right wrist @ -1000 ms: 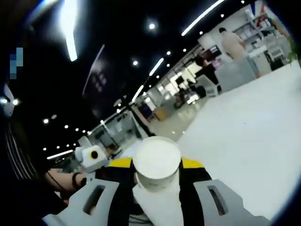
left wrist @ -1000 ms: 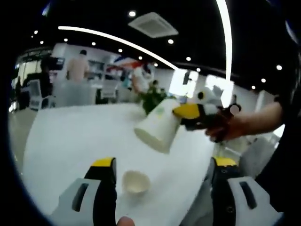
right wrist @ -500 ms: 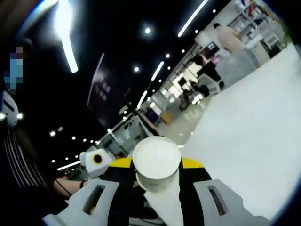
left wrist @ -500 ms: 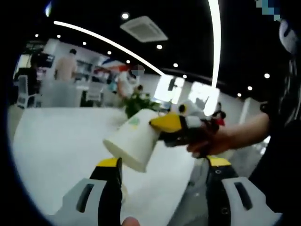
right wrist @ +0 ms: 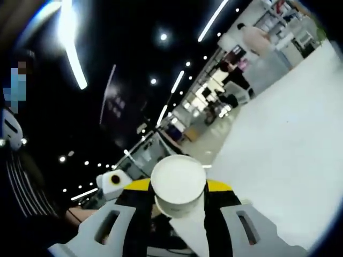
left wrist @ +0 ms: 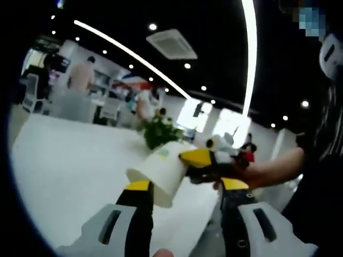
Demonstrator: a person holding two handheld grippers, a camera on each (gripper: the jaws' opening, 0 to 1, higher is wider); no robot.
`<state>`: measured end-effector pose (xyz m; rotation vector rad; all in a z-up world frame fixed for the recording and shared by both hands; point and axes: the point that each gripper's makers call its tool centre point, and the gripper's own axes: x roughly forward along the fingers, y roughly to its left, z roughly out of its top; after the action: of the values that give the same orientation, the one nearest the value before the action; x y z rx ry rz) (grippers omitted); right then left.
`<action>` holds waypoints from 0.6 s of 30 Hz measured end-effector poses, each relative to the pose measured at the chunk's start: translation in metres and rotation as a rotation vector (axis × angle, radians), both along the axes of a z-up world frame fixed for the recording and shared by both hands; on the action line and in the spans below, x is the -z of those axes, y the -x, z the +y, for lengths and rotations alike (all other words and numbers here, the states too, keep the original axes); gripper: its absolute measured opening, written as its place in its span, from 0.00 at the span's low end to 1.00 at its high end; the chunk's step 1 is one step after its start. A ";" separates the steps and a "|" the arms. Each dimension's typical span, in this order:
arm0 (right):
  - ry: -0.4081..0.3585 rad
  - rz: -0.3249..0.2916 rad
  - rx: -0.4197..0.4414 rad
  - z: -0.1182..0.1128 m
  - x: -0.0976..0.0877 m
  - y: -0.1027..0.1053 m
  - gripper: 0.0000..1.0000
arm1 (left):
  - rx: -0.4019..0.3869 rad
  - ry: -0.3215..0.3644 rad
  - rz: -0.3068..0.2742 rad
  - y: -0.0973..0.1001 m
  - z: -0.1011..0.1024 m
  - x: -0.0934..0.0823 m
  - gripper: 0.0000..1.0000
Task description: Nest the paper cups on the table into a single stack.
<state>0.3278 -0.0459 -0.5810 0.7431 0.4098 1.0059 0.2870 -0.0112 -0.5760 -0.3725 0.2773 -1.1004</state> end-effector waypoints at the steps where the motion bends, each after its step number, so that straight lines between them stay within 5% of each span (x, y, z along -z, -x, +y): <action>1: -0.006 0.004 -0.002 0.001 0.000 0.001 0.34 | -0.002 0.002 -0.002 0.000 0.001 -0.001 0.42; 8: -0.021 0.023 -0.011 0.003 0.003 0.003 0.34 | -0.020 0.020 0.011 -0.005 0.006 -0.004 0.38; 18: -0.056 0.028 -0.059 0.008 -0.001 0.008 0.34 | -0.021 0.053 0.042 -0.008 0.015 -0.006 0.17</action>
<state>0.3196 -0.0374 -0.5803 0.8002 0.4309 1.0674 0.2952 0.0037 -0.5695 -0.4450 0.2813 -1.0815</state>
